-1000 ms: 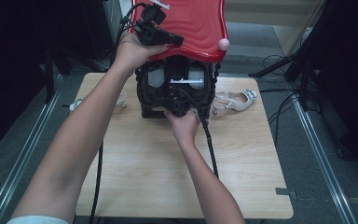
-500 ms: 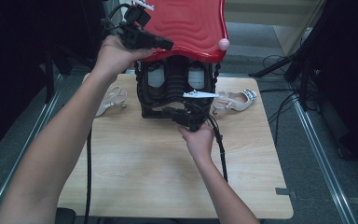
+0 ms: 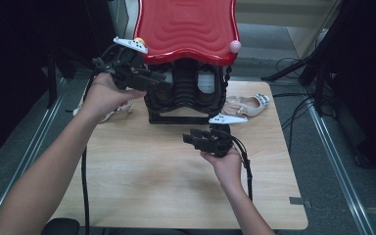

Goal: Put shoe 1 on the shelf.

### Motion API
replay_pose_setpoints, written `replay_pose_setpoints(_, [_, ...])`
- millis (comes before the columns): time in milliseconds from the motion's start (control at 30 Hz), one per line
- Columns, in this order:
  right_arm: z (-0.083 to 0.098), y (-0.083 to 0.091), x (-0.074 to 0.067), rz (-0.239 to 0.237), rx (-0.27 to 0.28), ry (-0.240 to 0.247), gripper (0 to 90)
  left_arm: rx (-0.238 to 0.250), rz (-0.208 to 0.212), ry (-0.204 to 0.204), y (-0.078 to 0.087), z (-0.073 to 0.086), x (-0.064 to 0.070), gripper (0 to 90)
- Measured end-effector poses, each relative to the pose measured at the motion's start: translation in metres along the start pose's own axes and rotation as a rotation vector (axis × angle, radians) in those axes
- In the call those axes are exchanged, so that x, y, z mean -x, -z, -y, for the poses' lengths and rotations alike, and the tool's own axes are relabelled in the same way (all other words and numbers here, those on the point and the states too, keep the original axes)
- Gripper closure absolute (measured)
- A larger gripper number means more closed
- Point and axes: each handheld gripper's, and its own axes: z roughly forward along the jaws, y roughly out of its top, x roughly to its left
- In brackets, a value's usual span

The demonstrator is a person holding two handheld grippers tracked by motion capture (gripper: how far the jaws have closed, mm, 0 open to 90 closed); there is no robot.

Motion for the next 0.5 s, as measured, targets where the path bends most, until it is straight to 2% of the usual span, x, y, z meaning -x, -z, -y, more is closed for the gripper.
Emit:
replay_pose_setpoints(67, [0.003,0.003,0.001,0.001,-0.004,-0.001,56.3,0.001,0.005,0.007,0.000,0.004,0.001,53.9])
replay_pose_setpoints(133, [0.012,0.012,0.004,0.011,-0.010,0.002,56.3,-0.011,0.017,0.021,-0.001,0.016,0.005,48.1])
replay_pose_setpoints(167, [0.012,0.012,0.004,0.011,-0.010,0.002,56.3,-0.011,0.017,0.021,-0.001,0.016,0.005,47.3])
replay_pose_setpoints(233, [0.016,0.020,0.007,0.023,0.001,0.003,56.4,-0.008,0.021,0.012,-0.003,0.024,0.012,46.3])
replay_pose_setpoints(333, [0.019,0.032,0.012,0.015,0.028,-0.020,55.5,-0.007,0.015,-0.009,-0.007,0.037,0.021,43.2])
replay_pose_setpoints(433, [0.022,0.039,0.014,0.018,0.038,-0.013,54.4,0.009,0.036,0.015,-0.010,0.054,0.025,41.6])
replay_pose_setpoints(467, [0.025,0.044,0.015,0.032,0.038,0.005,54.1,0.013,0.032,0.025,-0.013,0.068,0.025,41.5])
replay_pose_setpoints(500, [0.025,0.044,0.015,0.032,0.038,0.005,54.1,0.013,0.032,0.025,-0.013,0.068,0.025,41.6])
